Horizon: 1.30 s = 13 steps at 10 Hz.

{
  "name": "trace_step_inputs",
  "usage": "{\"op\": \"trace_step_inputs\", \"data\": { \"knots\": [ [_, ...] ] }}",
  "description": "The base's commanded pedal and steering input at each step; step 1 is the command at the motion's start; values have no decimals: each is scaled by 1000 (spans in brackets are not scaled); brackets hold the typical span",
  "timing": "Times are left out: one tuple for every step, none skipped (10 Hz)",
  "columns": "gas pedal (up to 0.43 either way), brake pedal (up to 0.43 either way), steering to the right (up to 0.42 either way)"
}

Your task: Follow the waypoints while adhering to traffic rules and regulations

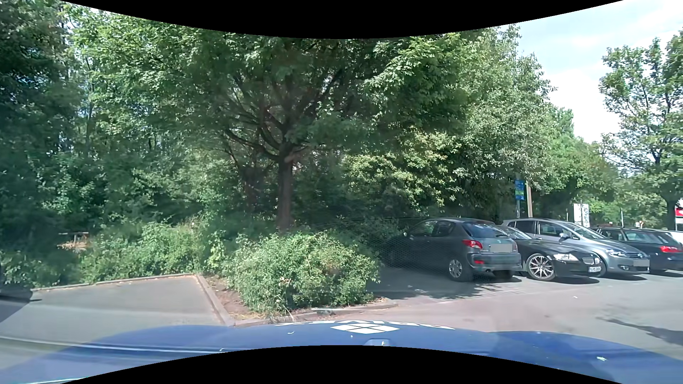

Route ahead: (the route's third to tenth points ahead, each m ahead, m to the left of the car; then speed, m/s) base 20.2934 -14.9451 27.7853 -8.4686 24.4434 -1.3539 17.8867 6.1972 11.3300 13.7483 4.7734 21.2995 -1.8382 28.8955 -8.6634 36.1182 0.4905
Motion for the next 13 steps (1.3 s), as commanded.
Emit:
{"op": "trace_step_inputs", "data": {
  "knots": [
    [138,0,798],
    [138,0,835],
    [138,0,871],
    [157,0,908],
    [157,0,932],
    [169,0,954],
    [177,0,974],
    [197,0,975],
    [209,0,975],
    [209,0,974],
    [209,0,973],
    [209,0,972],
    [209,0,970]
  ]
}}
